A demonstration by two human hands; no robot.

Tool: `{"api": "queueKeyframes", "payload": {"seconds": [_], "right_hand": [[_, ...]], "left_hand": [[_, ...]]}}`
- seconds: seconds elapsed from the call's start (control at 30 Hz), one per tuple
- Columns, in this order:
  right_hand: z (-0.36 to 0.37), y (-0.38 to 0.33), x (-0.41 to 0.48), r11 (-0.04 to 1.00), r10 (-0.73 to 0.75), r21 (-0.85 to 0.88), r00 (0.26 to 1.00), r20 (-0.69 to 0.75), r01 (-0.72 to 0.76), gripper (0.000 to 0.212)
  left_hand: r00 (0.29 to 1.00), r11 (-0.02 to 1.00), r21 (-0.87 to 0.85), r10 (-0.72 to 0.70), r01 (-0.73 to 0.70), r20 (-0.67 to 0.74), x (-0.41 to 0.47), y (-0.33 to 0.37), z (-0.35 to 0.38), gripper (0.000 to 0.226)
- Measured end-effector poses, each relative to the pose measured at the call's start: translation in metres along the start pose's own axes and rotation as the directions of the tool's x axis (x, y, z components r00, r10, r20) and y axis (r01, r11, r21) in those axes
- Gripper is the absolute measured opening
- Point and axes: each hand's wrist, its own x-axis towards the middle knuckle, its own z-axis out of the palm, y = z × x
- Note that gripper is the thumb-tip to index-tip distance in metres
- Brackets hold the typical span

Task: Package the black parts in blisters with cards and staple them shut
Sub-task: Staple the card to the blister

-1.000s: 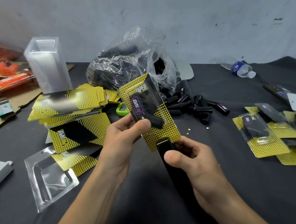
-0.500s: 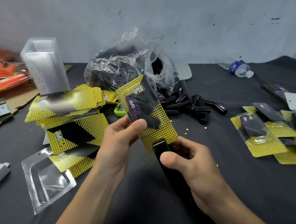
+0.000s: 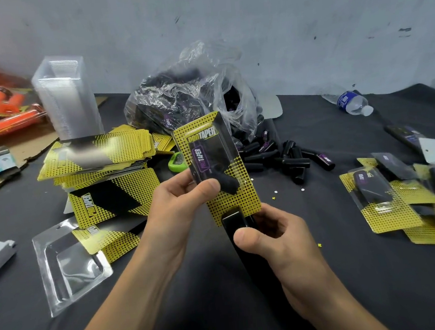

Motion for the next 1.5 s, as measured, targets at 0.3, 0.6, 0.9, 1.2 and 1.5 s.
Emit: {"api": "queueKeyframes", "payload": {"seconds": [0.3,0.6,0.9,1.2,1.5], "right_hand": [[-0.0007,-0.0009,-0.0006,1.0,-0.014,0.0,1.0,-0.021,0.014,0.043],[-0.0005,-0.002,-0.0022,1.0,-0.01,-0.015,1.0,-0.029,0.01,0.033],[0.0003,-0.0018,-0.0015,0.999,0.012,0.049,1.0,-0.026,-0.01,0.031],[0.002,-0.0039,-0.0008,0.997,0.03,0.073,0.999,-0.025,-0.028,0.029],[0.0022,-0.0021,0.0028,0.997,0.023,0.081,0.999,-0.026,-0.021,0.029]], "left_hand": [[1.0,1.0,0.006,0.015,-0.015,0.013,-0.0005,-0.0008,-0.0013,0.039],[1.0,1.0,0.01,-0.009,0.009,0.026,0.0009,-0.0042,-0.0016,0.038],[1.0,1.0,-0.006,-0.006,0.006,0.021,-0.0008,-0.0031,0.0,0.037],[1.0,1.0,-0.005,-0.006,0.006,0.007,0.0,-0.003,0.0023,0.036],[1.0,1.0,0.016,-0.004,0.004,0.004,-0.0002,-0.0042,0.0017,0.034]]}}
